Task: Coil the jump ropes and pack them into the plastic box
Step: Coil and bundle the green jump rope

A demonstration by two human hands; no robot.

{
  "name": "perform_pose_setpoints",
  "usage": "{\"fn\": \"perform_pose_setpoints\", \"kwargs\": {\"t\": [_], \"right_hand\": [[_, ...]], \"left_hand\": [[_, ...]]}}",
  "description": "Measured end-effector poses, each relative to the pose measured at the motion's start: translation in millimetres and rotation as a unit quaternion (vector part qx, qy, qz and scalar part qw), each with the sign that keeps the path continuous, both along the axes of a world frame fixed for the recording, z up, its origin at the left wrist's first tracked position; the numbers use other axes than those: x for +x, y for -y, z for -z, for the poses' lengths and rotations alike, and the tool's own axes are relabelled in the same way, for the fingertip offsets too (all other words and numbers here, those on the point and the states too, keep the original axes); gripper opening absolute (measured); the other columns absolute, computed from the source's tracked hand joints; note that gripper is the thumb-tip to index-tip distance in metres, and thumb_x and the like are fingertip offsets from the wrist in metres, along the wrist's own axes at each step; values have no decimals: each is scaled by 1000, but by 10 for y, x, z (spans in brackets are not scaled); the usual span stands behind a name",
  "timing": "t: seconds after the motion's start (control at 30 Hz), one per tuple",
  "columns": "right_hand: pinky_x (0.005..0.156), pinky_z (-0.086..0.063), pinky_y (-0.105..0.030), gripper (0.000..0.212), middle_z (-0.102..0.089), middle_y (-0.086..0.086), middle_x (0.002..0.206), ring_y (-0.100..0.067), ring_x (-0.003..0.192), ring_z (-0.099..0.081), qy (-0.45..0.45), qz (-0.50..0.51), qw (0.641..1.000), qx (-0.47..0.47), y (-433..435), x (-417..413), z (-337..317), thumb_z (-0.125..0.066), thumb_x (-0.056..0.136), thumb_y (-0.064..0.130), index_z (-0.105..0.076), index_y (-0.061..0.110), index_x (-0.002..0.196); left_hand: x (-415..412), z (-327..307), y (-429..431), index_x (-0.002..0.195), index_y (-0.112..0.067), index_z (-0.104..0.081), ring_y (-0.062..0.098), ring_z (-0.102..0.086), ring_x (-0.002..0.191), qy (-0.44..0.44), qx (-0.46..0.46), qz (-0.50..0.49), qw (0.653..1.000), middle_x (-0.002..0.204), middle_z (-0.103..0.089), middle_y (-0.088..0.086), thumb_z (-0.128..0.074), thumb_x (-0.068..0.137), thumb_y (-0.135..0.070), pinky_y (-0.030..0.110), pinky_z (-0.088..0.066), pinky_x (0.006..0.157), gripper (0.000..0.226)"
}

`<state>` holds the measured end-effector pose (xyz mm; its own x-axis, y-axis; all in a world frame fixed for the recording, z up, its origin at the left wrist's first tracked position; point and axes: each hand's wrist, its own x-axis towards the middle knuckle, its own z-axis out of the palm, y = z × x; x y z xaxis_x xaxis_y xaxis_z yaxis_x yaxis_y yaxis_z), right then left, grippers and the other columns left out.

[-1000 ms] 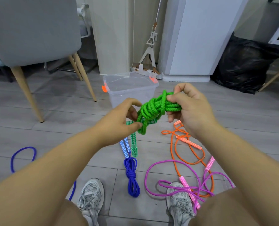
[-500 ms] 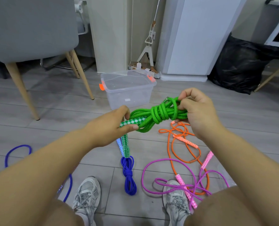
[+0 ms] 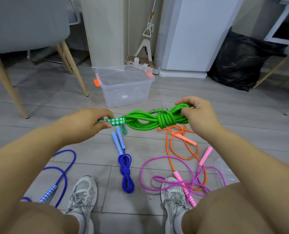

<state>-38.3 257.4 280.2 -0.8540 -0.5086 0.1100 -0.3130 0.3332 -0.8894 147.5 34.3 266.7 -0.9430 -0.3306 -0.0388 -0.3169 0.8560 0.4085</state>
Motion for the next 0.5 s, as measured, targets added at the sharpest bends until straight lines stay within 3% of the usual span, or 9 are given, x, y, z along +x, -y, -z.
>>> {"fn": "perform_pose_setpoints", "kwargs": {"t": [0.07, 0.17, 0.37, 0.5], "right_hand": [[67, -50, -31, 32, -60, -3, 74, -21, 69, -56, -37, -18, 998, 40, 11, -1, 32, -49, 77, -8, -59, 22, 75], [66, -49, -37, 34, -60, -2, 76, -27, 71, -57, -75, -50, 990, 108, 5, -5, 65, -49, 76, -7, -52, 27, 72], [60, -43, -35, 27, -56, 3, 74, -23, 64, -51, -130, -95, 968, 192, -24, 1, 123, -52, 80, -1, -44, 25, 78], [62, -42, -35, 22, -56, 2, 75, -25, 69, -52, -152, -93, 964, 199, -5, 34, 125, -52, 82, 1, -46, 21, 89]], "left_hand": [[-31, 53, -11, 107, -24, -54, 19, -54, 87, 10, -27, -1, 1000, 92, -58, -4, -54, 93, -27, 28, -36, 71, 14], [-62, 85, -56, 104, -20, -47, 22, -50, 84, 23, -40, -14, 999, 94, -57, 0, -52, 94, -25, 31, -34, 68, 13], [-56, 27, -191, 99, -32, -43, 21, -51, 79, 19, -96, -10, 995, 84, -58, -3, -41, 88, -60, 30, -35, 58, 30], [-108, 75, -263, 93, -21, -44, 27, -49, 76, -9, -76, -27, 997, 80, -56, 3, -50, 90, -48, 32, -38, 62, 28]]}}
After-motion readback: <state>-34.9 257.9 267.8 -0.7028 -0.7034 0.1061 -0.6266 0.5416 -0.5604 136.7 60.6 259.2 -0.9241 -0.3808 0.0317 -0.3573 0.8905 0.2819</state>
